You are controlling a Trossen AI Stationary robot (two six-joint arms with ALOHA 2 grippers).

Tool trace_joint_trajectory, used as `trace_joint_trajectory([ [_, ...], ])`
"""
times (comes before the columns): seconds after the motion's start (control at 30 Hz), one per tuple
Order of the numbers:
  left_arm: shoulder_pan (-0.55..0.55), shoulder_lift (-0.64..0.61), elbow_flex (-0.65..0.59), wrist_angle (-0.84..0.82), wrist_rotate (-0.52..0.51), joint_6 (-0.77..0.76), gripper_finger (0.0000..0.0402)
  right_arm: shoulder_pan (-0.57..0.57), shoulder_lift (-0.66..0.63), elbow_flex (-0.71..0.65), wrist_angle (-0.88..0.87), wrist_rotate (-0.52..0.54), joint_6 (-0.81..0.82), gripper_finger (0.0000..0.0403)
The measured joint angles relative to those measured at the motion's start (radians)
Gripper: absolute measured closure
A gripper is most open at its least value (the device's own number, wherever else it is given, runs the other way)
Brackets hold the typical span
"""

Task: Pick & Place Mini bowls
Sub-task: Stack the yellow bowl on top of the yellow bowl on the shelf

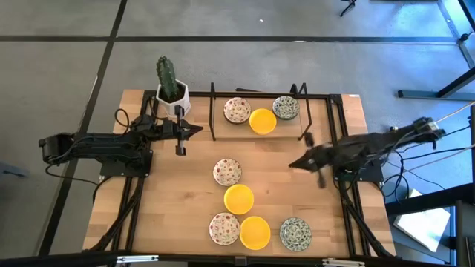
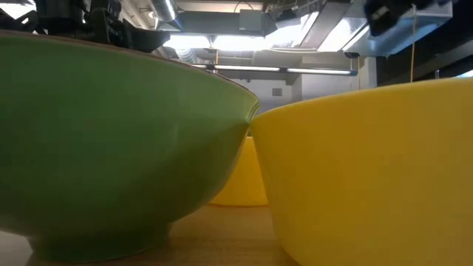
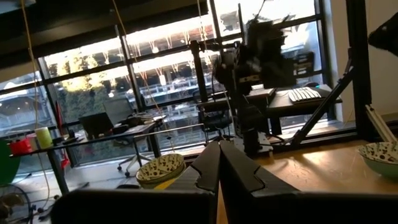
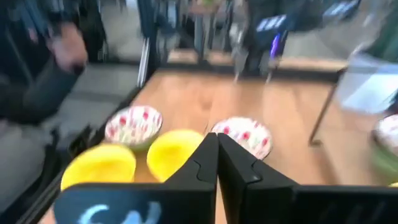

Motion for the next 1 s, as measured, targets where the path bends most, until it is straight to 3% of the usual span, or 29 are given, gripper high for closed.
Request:
trace_joint_trajectory([
  [0.17, 0.0, 0.0, 0.0, -0.004, 0.0, -0.015, 0.0396, 0.087, 0.288, 0.23, -0.156, 0.001, 0.001, 0.039],
  [0.5, 0.0, 0.0, 0.0, -0.016, 0.0, -0.018, 0.0396, 0.25, 0.752, 0.659, -0.443, 0.021, 0.064, 0.0319],
  [0.8, -0.002, 0.0, 0.001, -0.028, 0.0, -0.029, 0.0396, 0.273, 0.968, 0.717, -0.43, 0.059, 0.186, 0.0286],
  [1.0, -0.002, 0.0, 0.001, -0.031, 0.0, -0.028, 0.0396, 0.271, 1.012, 0.716, -0.421, -0.019, 0.232, 0.0286],
])
